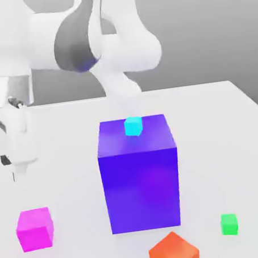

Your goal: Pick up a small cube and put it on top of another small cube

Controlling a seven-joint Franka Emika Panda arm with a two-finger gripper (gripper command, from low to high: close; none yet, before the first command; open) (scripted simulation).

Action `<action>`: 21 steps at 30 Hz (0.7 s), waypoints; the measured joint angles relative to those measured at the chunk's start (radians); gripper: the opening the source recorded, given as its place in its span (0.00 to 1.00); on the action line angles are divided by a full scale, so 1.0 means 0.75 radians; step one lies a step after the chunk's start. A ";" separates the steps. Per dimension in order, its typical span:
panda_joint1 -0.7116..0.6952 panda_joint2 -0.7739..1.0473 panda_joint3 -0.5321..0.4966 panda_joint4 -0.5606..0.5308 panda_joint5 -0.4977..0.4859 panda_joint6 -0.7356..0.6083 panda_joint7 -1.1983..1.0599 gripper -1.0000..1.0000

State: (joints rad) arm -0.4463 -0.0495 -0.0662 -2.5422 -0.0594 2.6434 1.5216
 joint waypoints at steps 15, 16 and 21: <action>-0.113 0.478 0.008 -0.040 0.172 0.321 0.090 0.00; -0.118 0.500 0.013 -0.037 0.176 0.338 0.087 0.00; -0.106 0.327 -0.008 -0.063 0.136 0.191 0.117 0.00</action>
State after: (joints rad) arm -0.5257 0.1961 -0.0723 -2.5894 0.0422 2.7865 1.6097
